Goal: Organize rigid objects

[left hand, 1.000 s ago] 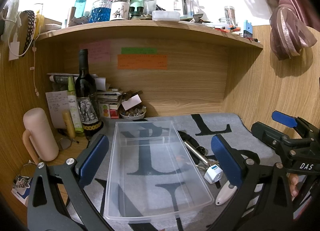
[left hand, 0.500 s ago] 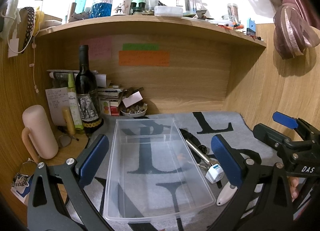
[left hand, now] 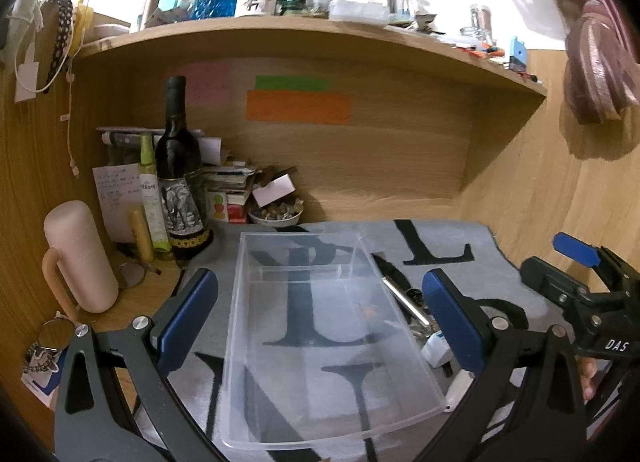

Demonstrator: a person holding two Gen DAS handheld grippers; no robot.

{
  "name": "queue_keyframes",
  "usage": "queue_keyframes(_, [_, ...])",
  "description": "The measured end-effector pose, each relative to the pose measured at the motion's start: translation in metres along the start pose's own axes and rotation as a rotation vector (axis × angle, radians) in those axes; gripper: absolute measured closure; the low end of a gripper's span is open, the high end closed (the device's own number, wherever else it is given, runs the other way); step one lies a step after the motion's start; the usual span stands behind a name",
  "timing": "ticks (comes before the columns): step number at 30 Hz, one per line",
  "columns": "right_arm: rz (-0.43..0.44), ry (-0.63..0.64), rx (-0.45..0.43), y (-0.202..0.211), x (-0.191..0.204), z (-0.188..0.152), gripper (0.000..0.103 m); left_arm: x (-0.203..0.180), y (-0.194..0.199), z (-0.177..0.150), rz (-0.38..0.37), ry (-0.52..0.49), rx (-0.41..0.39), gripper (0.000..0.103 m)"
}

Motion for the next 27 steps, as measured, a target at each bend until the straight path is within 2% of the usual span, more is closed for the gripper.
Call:
queue_keyframes(10, [-0.021,0.012,0.042,-0.019,-0.003,-0.005,0.0,0.037,-0.027,-0.011,0.001,0.008,0.127,0.001])
queue_keyframes(11, [-0.022,0.009,0.049,-0.021,-0.004,-0.006,0.0,0.04,-0.03,-0.012,0.004,0.004,0.139,0.005])
queue_keyframes(13, [-0.022,0.0,0.065,-0.027,-0.006,-0.008,0.0,0.044,-0.037,-0.017,0.019,-0.015,0.178,0.018])
queue_keyframes(17, [-0.012,-0.027,0.107,-0.04,-0.014,-0.013,0.001,0.053,-0.049,-0.027,0.022,-0.031,0.239,0.022])
queue_keyframes(21, [-0.027,-0.042,0.142,-0.052,-0.022,-0.016,0.001,0.065,-0.062,-0.036,-0.011,-0.017,0.306,0.036])
queue_keyframes(24, [-0.041,-0.035,0.172,-0.06,-0.027,-0.021,0.007,0.074,-0.077,-0.049,-0.032,-0.004,0.384,0.051])
queue_keyframes(27, [-0.046,-0.025,0.209,-0.067,-0.03,-0.025,0.011,0.079,-0.088,-0.06,-0.071,0.015,0.444,0.055])
Point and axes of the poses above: each gripper's, at about its wrist camera, not at the fingertips, and y roughly against the way its jaws point, x to its left, z to its top, the point moved 7 cm from there along -y, roughly the way its jaws point, and after that the axes turned 14 degrees about -y, right-handed, at the moved point
